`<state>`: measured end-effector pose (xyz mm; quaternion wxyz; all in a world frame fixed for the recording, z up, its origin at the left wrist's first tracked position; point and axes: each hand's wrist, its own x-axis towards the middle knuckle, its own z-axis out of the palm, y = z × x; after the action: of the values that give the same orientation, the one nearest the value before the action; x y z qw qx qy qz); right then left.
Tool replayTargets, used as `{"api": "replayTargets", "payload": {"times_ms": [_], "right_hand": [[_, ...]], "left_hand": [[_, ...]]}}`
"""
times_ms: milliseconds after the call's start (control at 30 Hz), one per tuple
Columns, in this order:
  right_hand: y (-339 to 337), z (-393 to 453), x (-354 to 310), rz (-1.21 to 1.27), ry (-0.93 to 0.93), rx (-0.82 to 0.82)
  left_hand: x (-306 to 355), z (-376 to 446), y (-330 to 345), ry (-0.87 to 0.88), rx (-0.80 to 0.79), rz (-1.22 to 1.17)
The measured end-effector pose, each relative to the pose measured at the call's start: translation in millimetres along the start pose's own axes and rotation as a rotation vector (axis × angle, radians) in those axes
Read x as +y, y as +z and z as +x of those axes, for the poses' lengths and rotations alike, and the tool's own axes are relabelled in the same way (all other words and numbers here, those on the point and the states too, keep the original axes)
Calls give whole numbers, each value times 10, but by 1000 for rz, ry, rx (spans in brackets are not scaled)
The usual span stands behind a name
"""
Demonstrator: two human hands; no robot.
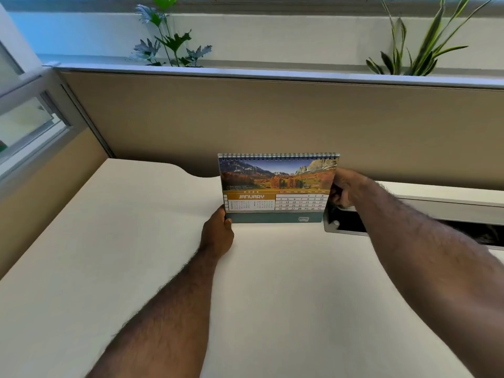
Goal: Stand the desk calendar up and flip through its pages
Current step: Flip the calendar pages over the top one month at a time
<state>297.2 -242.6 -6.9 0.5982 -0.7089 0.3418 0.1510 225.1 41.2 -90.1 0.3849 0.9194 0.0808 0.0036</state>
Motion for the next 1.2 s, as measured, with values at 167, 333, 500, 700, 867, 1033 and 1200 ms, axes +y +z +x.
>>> {"api": "replayTargets", "payload": {"times_ms": [167,333,500,700,867,1033,1200], "right_hand": [[147,-90,227,218,-420,317],[290,-369,767,-17,-706,618],[430,-650,1097,-117,-822,469],[473,-730,1117,-174,-741,531],[390,-699,1039,-165,-636,587],[332,-757,1021,-257,-653,650],[202,-877,1061,-495,-877,741]], "left_hand": [[48,-19,-47,-12,-28,15],[90,-50,-87,-29,-58,21],[71,-46,-87,-23,-50,33],[76,-46,-98,-12,-54,31],[79,-54,-103,-23,-68,-9],[59,-69,-102,3,-56,-74],[75,-93,-109,22,-49,-103]]}}
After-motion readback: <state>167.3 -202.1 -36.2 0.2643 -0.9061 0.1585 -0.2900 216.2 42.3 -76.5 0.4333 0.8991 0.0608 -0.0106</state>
